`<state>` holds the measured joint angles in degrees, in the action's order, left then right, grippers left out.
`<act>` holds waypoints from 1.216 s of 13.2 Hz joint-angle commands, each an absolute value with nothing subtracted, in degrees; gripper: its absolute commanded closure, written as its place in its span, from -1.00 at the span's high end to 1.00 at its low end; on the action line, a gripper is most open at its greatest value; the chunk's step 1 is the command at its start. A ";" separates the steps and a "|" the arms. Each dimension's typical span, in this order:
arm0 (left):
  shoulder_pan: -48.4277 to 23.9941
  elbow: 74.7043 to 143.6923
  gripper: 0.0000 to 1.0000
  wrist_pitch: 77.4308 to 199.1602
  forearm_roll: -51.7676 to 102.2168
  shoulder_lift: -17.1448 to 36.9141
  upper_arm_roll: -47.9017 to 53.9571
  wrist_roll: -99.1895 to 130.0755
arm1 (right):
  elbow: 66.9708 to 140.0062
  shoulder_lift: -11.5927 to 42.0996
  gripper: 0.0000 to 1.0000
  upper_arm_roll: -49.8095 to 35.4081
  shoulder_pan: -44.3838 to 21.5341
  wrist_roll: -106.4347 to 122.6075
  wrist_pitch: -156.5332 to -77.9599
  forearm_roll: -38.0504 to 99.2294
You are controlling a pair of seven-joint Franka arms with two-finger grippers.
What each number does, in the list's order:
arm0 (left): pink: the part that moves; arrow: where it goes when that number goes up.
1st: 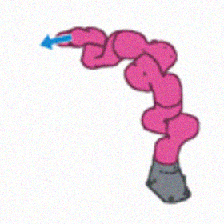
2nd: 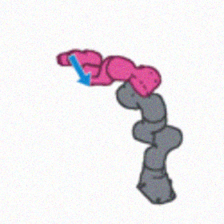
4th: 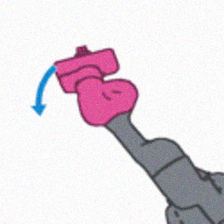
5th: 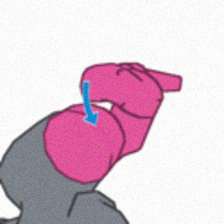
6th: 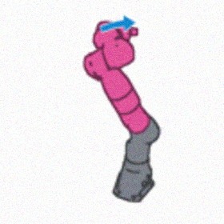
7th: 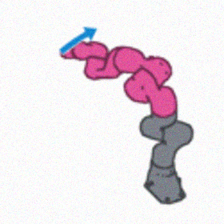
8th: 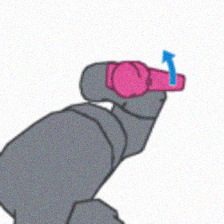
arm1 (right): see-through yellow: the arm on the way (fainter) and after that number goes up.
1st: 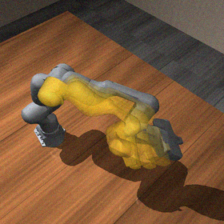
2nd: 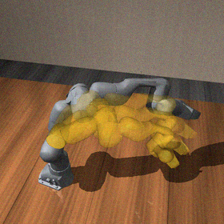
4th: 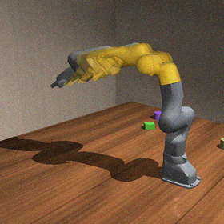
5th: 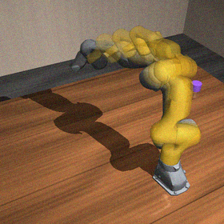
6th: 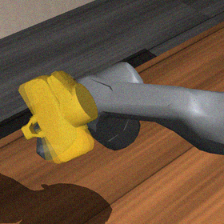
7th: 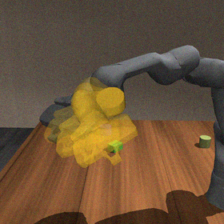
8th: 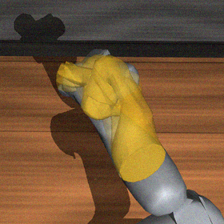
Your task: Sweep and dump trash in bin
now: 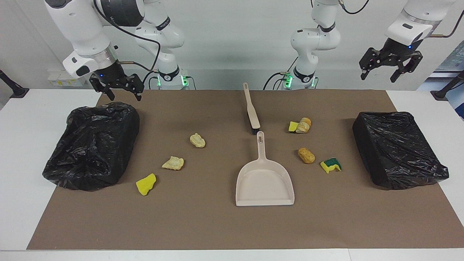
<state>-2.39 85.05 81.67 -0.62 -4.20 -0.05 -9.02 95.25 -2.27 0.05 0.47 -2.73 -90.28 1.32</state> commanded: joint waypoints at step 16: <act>-2.90 85.78 1.00 84.80 -0.35 -4.57 0.09 -9.58 | 95.89 -3.25 1.00 0.00 1.14 -1.67 -90.00 2.72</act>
